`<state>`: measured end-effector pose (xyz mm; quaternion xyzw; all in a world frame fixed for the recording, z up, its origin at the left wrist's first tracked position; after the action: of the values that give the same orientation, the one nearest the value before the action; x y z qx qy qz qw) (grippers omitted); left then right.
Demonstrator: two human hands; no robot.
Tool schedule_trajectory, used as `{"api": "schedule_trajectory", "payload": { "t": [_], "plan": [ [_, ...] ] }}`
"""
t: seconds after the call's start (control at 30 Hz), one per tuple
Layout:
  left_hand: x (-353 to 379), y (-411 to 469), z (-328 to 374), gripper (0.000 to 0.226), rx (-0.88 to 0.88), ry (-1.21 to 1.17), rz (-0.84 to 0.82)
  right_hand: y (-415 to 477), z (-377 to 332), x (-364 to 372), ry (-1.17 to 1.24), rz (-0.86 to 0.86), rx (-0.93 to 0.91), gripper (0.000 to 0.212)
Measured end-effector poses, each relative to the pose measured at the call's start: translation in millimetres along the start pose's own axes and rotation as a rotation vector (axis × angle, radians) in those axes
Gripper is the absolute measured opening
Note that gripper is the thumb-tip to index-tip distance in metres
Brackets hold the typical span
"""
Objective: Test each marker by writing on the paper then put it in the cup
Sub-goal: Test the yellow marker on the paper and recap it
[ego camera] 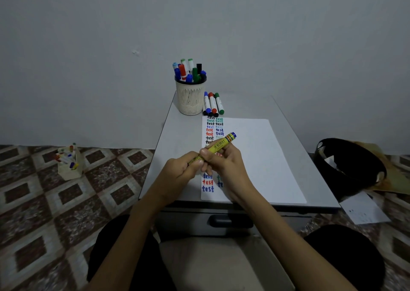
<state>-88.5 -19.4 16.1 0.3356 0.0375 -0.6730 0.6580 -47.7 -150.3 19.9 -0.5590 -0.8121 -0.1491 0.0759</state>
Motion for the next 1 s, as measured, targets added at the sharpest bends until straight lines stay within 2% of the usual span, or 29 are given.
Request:
{"api": "schedule_trajectory", "payload": {
  "t": [0.17, 0.27, 0.37, 0.47, 0.53, 0.6, 0.67, 0.8, 1.0],
  "plan": [
    [-2.2, 0.7, 0.2, 0.015, 0.005, -0.077, 0.010, 0.5, -2.3, -1.2, 0.049, -0.023, -0.032, 0.013],
    [-3.7, 0.4, -2.3, 0.017, 0.003, -0.127, 0.034, -0.8, -10.1, -3.2, -0.003, -0.046, -0.059, 0.013],
    [-1.7, -1.3, -3.9, 0.022, -0.052, -0.119, -0.010, -2.4, -15.5, -9.4, -0.080, -0.007, -0.086, 0.016],
    [-2.1, -0.6, -10.7, 0.026, -0.084, -0.031, 0.023, -5.4, -23.3, -26.4, -0.042, 0.088, -0.142, 0.019],
    [-2.5, 0.0, -18.5, 0.034, -0.034, 0.133, 0.051, -10.0, -26.6, -39.4, 0.027, 0.137, -0.121, 0.016],
    [1.7, 1.9, -23.9, 0.040, 0.020, 0.318, 0.014, -17.6, -26.4, -45.2, 0.023, 0.124, -0.070, 0.009],
    [4.5, 2.9, -24.1, 0.044, 0.013, 0.401, -0.016, -25.0, -23.6, -45.5, -0.050, 0.102, -0.024, 0.010],
    [3.5, 1.5, -23.8, 0.050, -0.004, 0.415, -0.011, -31.5, -16.9, -39.9, -0.164, 0.134, 0.012, 0.034],
    [3.5, 0.8, -24.4, 0.051, -0.002, 0.411, -0.011, -32.7, -12.2, -34.3, -0.333, 0.136, 0.025, 0.033]
  ]
}}
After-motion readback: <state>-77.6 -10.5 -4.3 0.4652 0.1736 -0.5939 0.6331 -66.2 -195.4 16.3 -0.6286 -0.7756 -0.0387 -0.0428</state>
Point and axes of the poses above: each hand's wrist, its own y-axis towards the middle knuckle, its own x-axis out of the palm, z = x × y, the point moved 2 cm from there along y, towards the middle knuckle
